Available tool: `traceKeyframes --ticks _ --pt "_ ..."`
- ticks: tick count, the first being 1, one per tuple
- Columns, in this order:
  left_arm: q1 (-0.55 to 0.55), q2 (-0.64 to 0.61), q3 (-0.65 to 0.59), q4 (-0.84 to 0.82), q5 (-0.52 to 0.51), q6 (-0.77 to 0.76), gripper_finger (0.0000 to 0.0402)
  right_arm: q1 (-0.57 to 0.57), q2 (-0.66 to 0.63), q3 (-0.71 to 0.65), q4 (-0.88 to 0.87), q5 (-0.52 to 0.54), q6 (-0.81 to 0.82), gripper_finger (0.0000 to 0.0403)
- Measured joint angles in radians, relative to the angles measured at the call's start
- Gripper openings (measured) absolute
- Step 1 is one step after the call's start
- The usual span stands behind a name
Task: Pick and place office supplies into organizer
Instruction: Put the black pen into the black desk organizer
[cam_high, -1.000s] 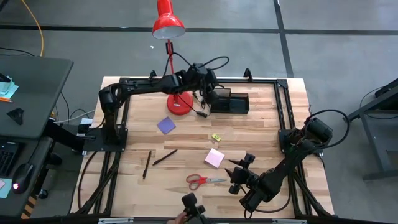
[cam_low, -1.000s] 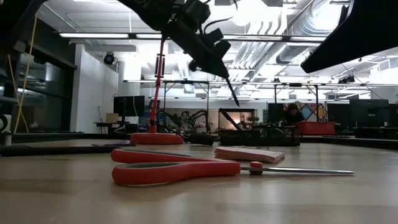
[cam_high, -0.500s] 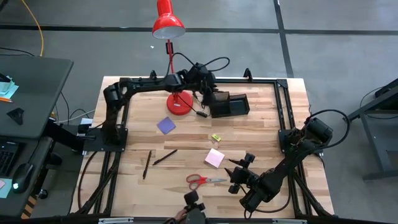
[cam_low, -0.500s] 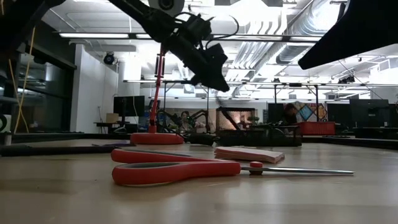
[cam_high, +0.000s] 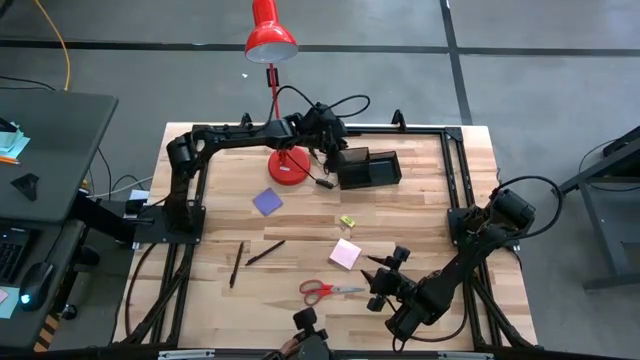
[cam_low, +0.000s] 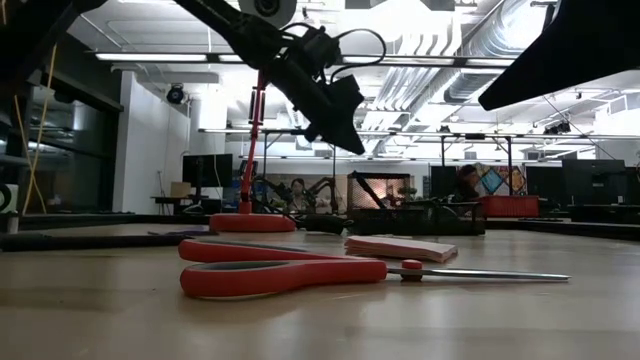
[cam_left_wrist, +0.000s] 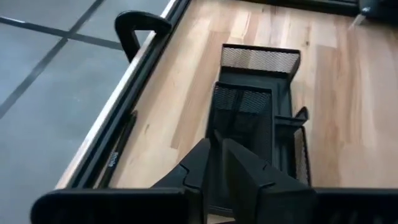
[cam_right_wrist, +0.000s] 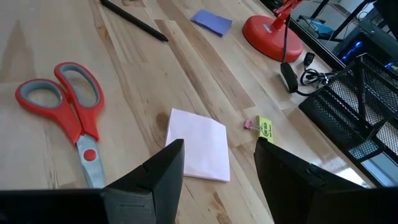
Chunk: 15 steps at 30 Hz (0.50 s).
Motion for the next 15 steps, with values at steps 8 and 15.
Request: traceKeyframes --ticks 8,15 --pt "0.0 -0.028 -0.001 -0.028 0.251 -0.034 0.0033 0.003 0.003 0.0 -0.002 0.049 0.012 0.0188" --pt "0.003 -0.108 -0.026 -0.049 0.198 -0.045 0.0033 0.003 0.008 -0.042 0.002 0.097 0.024 0.0188"
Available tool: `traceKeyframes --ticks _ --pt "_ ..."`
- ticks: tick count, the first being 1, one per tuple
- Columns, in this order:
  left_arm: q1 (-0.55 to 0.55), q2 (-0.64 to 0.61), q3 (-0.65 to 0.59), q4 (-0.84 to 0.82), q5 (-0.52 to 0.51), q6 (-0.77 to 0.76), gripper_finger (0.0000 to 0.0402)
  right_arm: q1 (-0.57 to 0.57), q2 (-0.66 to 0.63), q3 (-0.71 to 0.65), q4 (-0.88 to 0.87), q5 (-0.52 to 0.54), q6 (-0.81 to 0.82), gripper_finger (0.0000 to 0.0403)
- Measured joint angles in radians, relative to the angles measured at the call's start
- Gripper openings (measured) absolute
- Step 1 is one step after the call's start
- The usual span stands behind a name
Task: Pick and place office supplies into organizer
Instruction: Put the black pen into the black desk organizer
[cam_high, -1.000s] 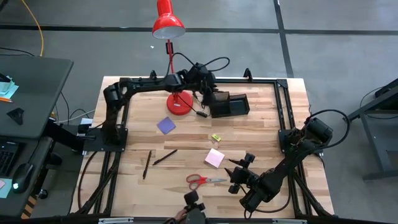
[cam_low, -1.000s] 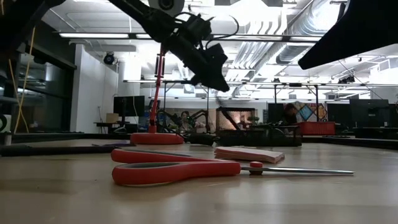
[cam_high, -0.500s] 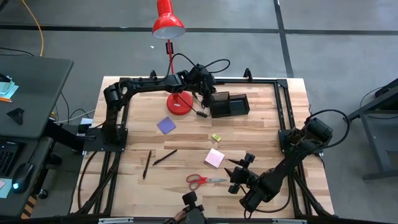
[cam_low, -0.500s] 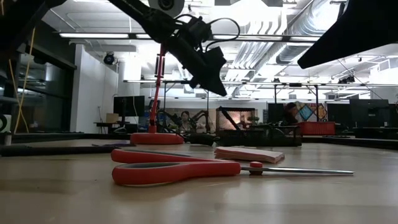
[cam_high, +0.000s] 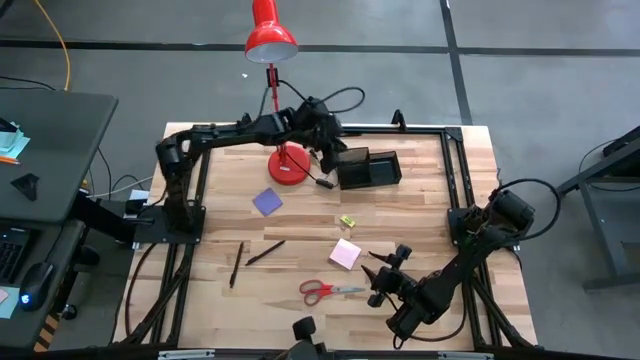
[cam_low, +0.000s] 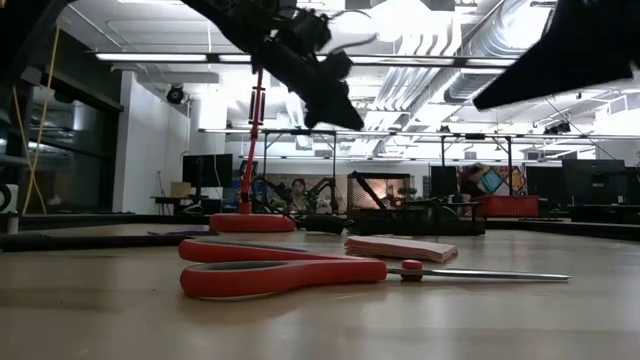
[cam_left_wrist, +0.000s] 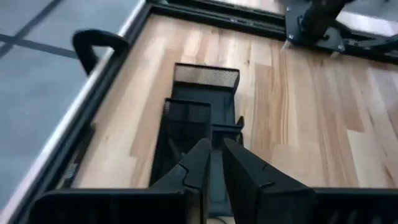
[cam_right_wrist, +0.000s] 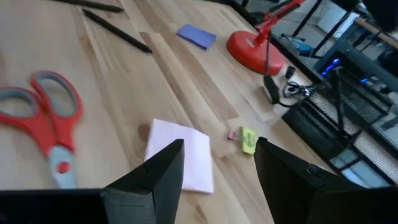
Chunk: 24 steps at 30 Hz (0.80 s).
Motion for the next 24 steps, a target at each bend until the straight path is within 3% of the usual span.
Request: traceKeyframes --ticks 4,9,17,21,24 --pt "-0.008 -0.096 -0.109 0.156 0.046 -0.069 0.0033 -0.001 0.001 -0.074 0.073 0.021 0.02 0.0188" --pt "-0.055 -0.247 -0.354 0.438 0.071 -0.146 0.0033 -0.001 0.001 -0.127 0.152 0.089 0.011 0.0188" --pt "-0.182 -0.444 -0.725 0.774 0.059 -0.176 0.0033 -0.001 0.001 -0.086 0.155 0.15 -0.118 0.0188" --pt "-0.27 -0.495 -0.842 0.903 0.019 -0.176 0.0033 -0.004 -0.022 -0.046 0.147 0.288 -0.245 0.0188" --pt "-0.342 -0.496 -0.896 0.968 0.003 -0.185 0.0033 -0.026 -0.074 -0.028 0.096 0.306 -0.261 0.0188"
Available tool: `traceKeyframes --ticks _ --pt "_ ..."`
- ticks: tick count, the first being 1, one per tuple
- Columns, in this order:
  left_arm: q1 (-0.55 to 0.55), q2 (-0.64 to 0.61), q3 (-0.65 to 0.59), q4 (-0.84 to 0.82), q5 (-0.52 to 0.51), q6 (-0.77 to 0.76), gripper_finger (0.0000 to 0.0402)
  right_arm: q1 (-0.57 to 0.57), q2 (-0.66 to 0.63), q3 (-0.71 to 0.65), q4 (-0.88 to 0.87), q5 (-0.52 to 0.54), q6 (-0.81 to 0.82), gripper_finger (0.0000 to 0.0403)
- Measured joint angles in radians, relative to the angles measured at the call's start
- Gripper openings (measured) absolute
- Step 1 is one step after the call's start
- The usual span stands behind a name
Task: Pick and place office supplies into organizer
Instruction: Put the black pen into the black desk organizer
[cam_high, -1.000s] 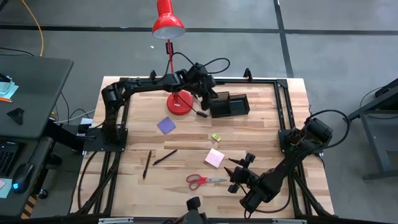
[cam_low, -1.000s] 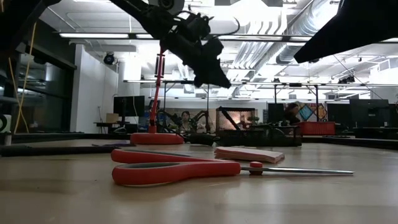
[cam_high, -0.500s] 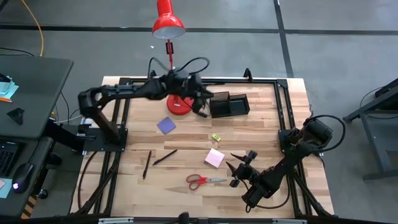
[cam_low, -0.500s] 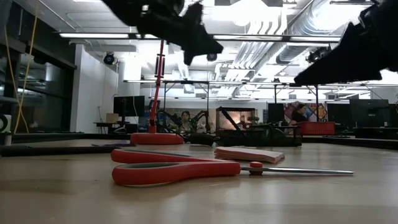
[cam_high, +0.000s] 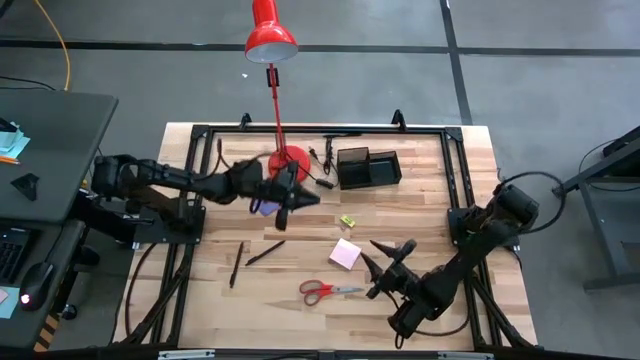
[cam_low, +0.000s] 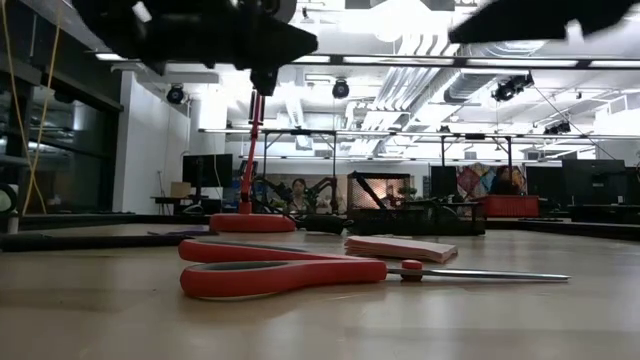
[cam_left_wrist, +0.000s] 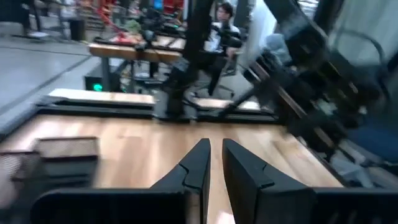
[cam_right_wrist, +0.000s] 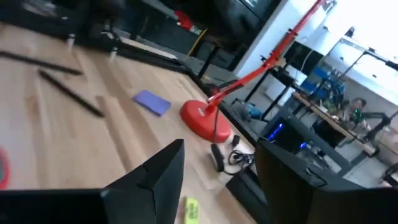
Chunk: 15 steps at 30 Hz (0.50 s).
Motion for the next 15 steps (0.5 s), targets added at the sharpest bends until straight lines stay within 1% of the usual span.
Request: traceKeyframes --ticks 3,5,12,15 --pt "-0.076 0.0 -0.027 0.026 -0.025 -0.024 0.0033 -0.035 -0.051 0.001 -0.028 -0.043 -0.008 0.0188" --pt "-0.127 0.0 -0.043 0.024 -0.07 -0.02 0.0033 -0.059 -0.07 0.0 -0.043 -0.073 -0.023 0.0188" --pt "-0.258 0.0 -0.069 0.017 -0.244 0.038 0.0033 -0.159 -0.118 0.0 -0.048 -0.183 -0.174 0.0188" --pt "-0.284 0.0 -0.08 0.014 -0.286 0.049 0.0033 -0.221 -0.157 0.0 -0.04 -0.261 -0.26 0.0188"
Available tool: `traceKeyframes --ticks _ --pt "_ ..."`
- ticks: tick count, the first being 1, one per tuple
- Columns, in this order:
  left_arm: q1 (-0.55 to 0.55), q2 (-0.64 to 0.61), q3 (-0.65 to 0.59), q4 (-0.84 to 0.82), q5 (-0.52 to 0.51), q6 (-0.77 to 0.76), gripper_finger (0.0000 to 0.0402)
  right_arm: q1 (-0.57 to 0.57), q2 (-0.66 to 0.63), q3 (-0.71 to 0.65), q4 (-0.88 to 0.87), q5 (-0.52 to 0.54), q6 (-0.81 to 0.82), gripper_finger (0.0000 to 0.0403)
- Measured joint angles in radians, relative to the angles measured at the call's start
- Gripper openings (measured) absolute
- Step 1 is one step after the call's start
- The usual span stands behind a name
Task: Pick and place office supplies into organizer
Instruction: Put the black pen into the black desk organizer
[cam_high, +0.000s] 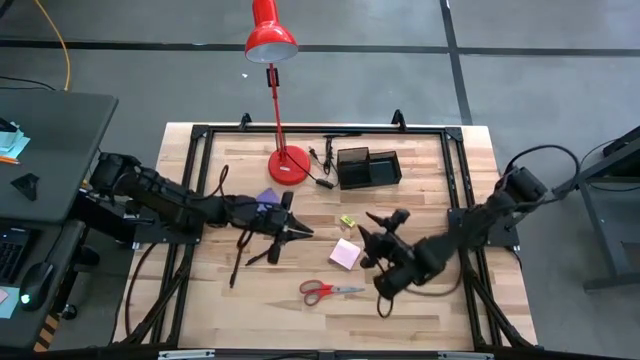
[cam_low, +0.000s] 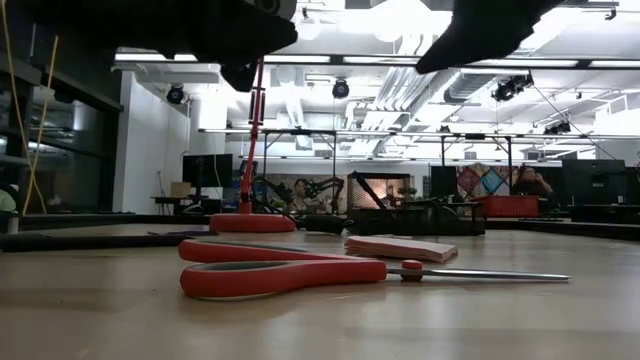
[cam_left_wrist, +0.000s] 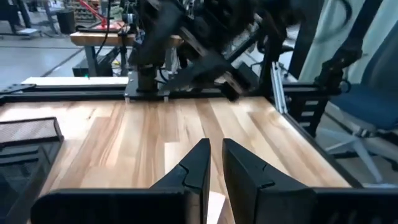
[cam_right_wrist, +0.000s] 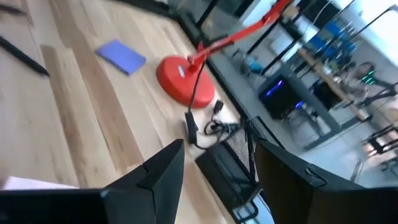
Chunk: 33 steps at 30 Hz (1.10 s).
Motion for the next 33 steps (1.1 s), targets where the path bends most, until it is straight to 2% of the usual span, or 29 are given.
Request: traceKeyframes --ticks 3,5,9,12,14,19,25,29,33 --pt "-0.01 0.0 -0.014 -0.012 -0.003 -0.002 0.0033 -0.064 -0.046 0.0 0.073 -0.091 -0.145 0.0188" --pt "-0.014 0.0 -0.024 -0.012 -0.003 -0.007 0.0033 -0.112 -0.08 0.0 0.199 -0.222 -0.3 0.0188" --pt "-0.012 0.0 -0.047 -0.013 0.005 -0.009 0.0033 -0.227 -0.134 0.0 0.499 -0.555 -0.62 0.0182" --pt "-0.012 0.0 -0.064 -0.013 0.002 -0.009 0.0033 -0.321 -0.185 0.0 0.576 -0.69 -0.762 0.0168" --pt "-0.012 0.001 -0.074 -0.015 0.001 -0.009 0.0033 -0.403 -0.222 0.0 0.571 -0.777 -0.781 0.0156" --pt "-0.012 0.002 -0.097 0.017 0.001 -0.011 0.0033 -0.628 -0.278 0.0 0.514 -1.101 -0.759 0.0131" --pt "-0.012 0.002 -0.101 0.068 -0.003 0.04 0.0033 -0.854 -0.277 0.0 0.449 -1.201 -0.868 0.013" --pt "-0.011 0.002 -0.101 0.104 -0.049 0.024 0.0033 -1.048 -0.268 -0.001 0.489 -1.504 -0.934 0.0135" --pt "-0.011 0.002 -0.101 0.135 -0.086 0.014 0.0033 -1.235 -0.255 -0.001 0.559 -1.728 -0.973 0.0132"
